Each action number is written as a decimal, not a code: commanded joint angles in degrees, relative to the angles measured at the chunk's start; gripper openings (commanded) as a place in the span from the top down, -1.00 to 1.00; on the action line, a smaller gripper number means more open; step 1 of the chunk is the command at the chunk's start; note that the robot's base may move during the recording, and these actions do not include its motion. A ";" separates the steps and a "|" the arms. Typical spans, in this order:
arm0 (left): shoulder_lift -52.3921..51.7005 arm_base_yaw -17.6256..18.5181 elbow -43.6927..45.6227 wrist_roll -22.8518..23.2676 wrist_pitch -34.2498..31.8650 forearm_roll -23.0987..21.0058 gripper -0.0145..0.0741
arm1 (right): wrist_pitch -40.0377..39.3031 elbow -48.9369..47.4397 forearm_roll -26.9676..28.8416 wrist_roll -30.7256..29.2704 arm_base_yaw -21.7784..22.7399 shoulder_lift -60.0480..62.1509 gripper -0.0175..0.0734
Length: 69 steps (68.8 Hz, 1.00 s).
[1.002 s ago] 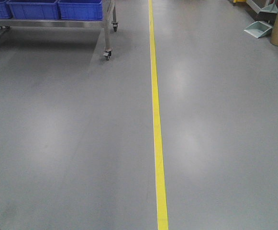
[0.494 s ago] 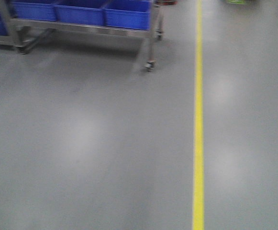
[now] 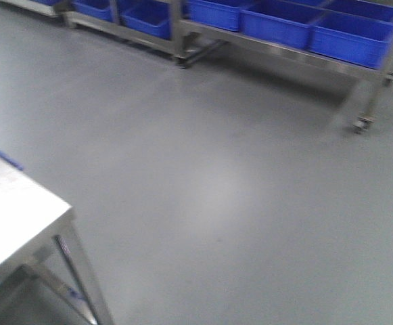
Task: Move and align brake pads A on conveyor
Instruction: 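Drive up to the steel table holding two brake pads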
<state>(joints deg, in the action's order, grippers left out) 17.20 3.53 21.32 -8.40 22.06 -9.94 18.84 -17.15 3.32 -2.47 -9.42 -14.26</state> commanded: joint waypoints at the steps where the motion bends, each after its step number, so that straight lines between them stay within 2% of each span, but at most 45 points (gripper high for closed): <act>1: 0.70 0.01 1.54 0.14 -4.56 -0.75 -0.10 | -4.10 -1.57 -0.20 -0.34 -0.03 -0.55 -0.20; 69: 0.70 0.01 1.54 0.14 -4.56 -0.75 -0.10 | -4.10 -1.57 -0.20 -0.34 -0.03 -0.55 -0.20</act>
<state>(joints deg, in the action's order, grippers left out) 17.20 3.53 21.32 -8.40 22.06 -9.94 18.84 -17.15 3.32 -2.47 -9.42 -14.26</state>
